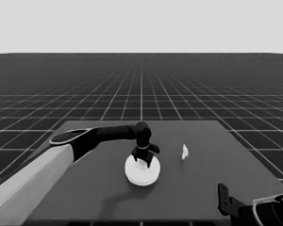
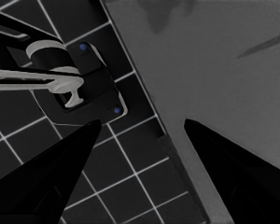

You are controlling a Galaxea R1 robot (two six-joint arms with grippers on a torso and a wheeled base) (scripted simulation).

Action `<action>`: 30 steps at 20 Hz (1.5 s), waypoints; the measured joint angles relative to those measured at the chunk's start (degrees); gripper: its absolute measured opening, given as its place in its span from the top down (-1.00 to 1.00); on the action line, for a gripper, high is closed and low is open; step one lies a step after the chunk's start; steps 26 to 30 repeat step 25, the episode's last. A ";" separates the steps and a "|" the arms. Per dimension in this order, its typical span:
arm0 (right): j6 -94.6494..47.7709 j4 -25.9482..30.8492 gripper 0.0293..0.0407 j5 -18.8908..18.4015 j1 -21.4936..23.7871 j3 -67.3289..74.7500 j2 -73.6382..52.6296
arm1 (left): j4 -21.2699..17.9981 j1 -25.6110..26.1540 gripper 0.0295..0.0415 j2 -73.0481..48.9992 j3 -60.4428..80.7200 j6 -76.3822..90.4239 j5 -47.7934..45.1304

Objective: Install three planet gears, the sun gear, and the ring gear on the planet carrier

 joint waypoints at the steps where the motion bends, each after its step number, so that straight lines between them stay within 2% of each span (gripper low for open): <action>1: 0.00 0.00 -0.61 0.00 0.00 0.00 0.00 | 0.00 -0.02 -0.30 0.00 0.00 0.30 0.00; 2: 0.00 0.00 -0.61 0.00 0.00 0.00 0.00 | 0.00 -0.04 -0.43 0.00 0.01 0.47 0.00; 3: 0.00 0.00 -0.61 0.00 0.00 0.00 0.00 | 0.00 -0.05 -0.47 0.00 0.01 0.58 0.00; 10: 0.00 0.00 -0.61 0.00 0.00 0.00 0.00 | 0.00 -0.06 -0.49 0.01 0.01 0.72 0.00; 11: 0.00 0.00 -0.61 0.00 0.00 0.00 0.00 | -2.08 -2.32 -0.52 -0.49 1.68 -12.43 0.63; 13: 0.00 0.00 -0.61 0.00 0.00 0.00 0.00 | -4.12 -5.01 -0.50 -0.73 2.77 -24.77 1.23; 20: 0.00 0.00 -0.61 0.00 0.00 0.00 0.00 | -5.19 -6.24 -0.49 -0.71 3.04 -31.00 1.62; 21: 21.98 26.11 -0.80 -12.00 17.98 -14.69 13.61 | -1.32 -11.12 -0.89 -16.01 28.80 -3.39 -18.26; 22: 29.11 34.35 -0.74 -14.66 25.98 -34.21 25.11 | 1.00 -16.60 -0.98 -39.01 49.14 23.92 -30.48; 23: 30.80 36.09 -0.68 -16.71 27.36 -48.88 32.35 | 2.39 -19.81 -0.76 -55.43 60.83 41.57 -37.57; 25: 30.44 36.89 -0.63 -18.84 27.55 -66.02 40.49 | 3.65 -22.65 -0.55 -69.94 72.08 58.06 -44.24; 30: 30.44 36.89 -0.63 -18.84 27.55 -66.02 40.49 | 3.65 -22.65 -0.55 -69.94 72.08 58.06 -44.24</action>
